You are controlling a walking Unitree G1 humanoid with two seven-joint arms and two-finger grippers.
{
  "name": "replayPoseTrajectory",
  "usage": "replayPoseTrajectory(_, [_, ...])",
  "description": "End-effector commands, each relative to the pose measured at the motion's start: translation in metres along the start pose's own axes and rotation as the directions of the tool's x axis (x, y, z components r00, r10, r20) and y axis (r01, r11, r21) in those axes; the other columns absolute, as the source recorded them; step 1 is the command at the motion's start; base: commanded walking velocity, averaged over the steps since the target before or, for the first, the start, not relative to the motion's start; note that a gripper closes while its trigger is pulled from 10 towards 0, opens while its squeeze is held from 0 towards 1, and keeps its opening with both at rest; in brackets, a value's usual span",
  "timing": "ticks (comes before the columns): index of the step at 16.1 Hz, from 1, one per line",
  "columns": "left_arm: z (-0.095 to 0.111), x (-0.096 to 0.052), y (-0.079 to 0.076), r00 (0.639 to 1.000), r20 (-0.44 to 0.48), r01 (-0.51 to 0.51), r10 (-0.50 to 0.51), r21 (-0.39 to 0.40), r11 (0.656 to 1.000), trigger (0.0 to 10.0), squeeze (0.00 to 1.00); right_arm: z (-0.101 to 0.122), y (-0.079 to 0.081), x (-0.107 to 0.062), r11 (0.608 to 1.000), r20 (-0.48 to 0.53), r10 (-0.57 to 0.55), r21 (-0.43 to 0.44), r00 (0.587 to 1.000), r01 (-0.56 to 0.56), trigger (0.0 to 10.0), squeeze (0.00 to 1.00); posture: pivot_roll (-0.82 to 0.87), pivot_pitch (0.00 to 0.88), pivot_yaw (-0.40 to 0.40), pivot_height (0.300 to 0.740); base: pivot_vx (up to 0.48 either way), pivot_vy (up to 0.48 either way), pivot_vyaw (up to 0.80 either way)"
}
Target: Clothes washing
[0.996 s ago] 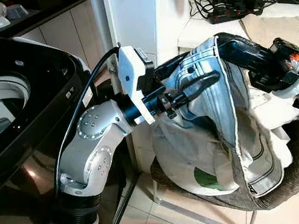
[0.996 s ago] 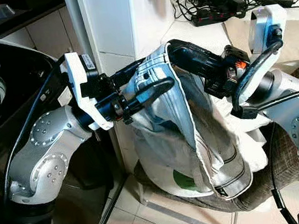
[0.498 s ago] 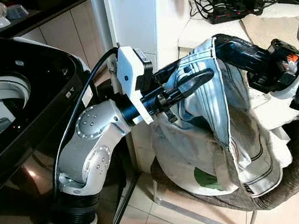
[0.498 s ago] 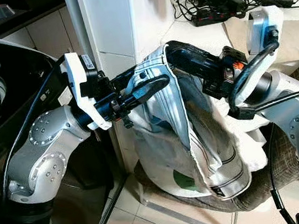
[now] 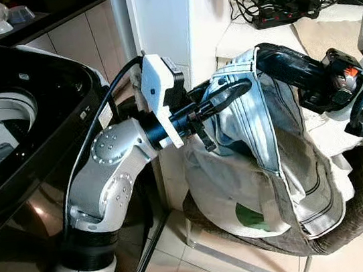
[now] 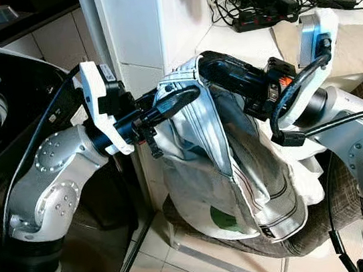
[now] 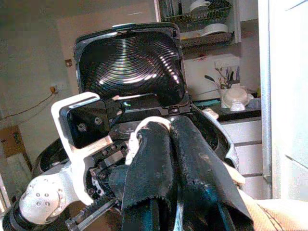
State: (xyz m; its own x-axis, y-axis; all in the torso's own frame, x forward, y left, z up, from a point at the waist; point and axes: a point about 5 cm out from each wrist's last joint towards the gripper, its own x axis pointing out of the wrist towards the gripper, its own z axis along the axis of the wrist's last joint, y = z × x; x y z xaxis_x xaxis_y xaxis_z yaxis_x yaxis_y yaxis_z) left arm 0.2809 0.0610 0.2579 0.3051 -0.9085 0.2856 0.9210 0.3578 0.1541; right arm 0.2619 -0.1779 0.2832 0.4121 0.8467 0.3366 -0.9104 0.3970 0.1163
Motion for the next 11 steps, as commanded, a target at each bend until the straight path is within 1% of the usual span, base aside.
replayPoseTrajectory(1, [0.002,0.000,0.004,1.000,-0.009,-0.020,0.021,0.022,1.000,0.0,0.00,0.003,0.007,0.003,0.999,0.005,0.035,-0.033,0.999,-0.035,8.7,0.00,-0.06,0.000,0.019,0.740,0.000,0.000,0.00])
replayPoseTrajectory(2, [0.002,-0.001,0.009,0.999,-0.020,-0.050,0.051,0.047,0.998,0.0,0.00,0.001,0.004,0.004,0.999,-0.002,0.012,-0.031,1.000,-0.012,10.0,0.74,-0.06,0.000,0.019,0.740,0.000,0.000,0.00])
replayPoseTrajectory(3, [0.003,-0.003,0.015,0.996,-0.032,-0.078,0.080,0.069,0.995,0.0,0.00,0.002,0.004,0.005,1.000,0.009,0.012,-0.008,1.000,-0.012,10.0,1.00,-0.06,0.000,0.019,0.740,0.000,0.000,0.00])
replayPoseTrajectory(4, [0.005,-0.005,0.021,0.994,-0.039,-0.100,0.104,0.093,0.991,0.0,0.00,0.002,0.006,0.005,0.999,0.010,0.033,-0.001,0.999,-0.033,10.0,1.00,-0.06,0.000,0.019,0.740,0.000,0.000,0.00])
replayPoseTrajectory(5, [0.015,-0.014,0.038,0.987,-0.057,-0.138,0.149,0.163,0.977,0.0,0.00,0.003,0.008,0.005,1.000,-0.002,0.023,-0.021,1.000,-0.023,10.0,1.00,-0.04,0.000,0.024,0.740,0.000,0.000,0.00])
replayPoseTrajectory(6, [0.023,-0.021,0.050,0.982,-0.070,-0.159,0.177,0.211,0.965,0.0,0.00,0.003,0.009,0.006,0.999,-0.011,0.017,-0.030,1.000,-0.017,10.0,1.00,-0.04,0.000,0.024,0.740,0.000,0.000,0.00])
replayPoseTrajectory(7, [0.045,-0.036,0.072,0.969,-0.088,-0.195,0.232,0.309,0.931,0.0,0.00,0.001,0.015,0.004,0.997,-0.031,0.059,-0.049,0.998,-0.061,10.0,0.00,-0.03,0.000,0.030,0.740,0.000,0.000,0.00])
replayPoseTrajectory(8, [0.063,-0.048,0.087,0.957,-0.096,-0.218,0.273,0.378,0.900,0.0,0.00,0.000,0.017,0.004,0.996,-0.038,0.067,-0.058,0.997,-0.069,10.0,0.00,-0.03,0.000,0.034,0.740,0.000,0.000,0.00])
replayPoseTrajectory(9, [0.072,-0.053,0.093,0.951,-0.097,-0.230,0.293,0.409,0.883,0.0,0.00,-0.001,0.018,0.004,0.996,-0.040,0.069,-0.056,0.997,-0.071,10.0,0.00,-0.03,0.000,0.034,0.740,0.000,0.000,0.00])
replayPoseTrajectory(10, [0.102,-0.067,0.113,0.920,-0.090,-0.282,0.381,0.521,0.806,0.0,0.00,-0.001,0.020,0.004,0.995,-0.042,0.069,-0.064,0.997,-0.071,10.0,0.00,-0.03,0.000,0.036,0.740,0.000,0.000,0.00])
replayPoseTrajectory(11, [0.112,-0.072,0.120,0.905,-0.087,-0.300,0.416,0.562,0.770,0.0,0.00,-0.002,0.020,0.004,0.995,-0.040,0.067,-0.066,0.997,-0.069,10.0,0.00,-0.02,0.000,0.036,0.740,0.000,0.000,0.00])
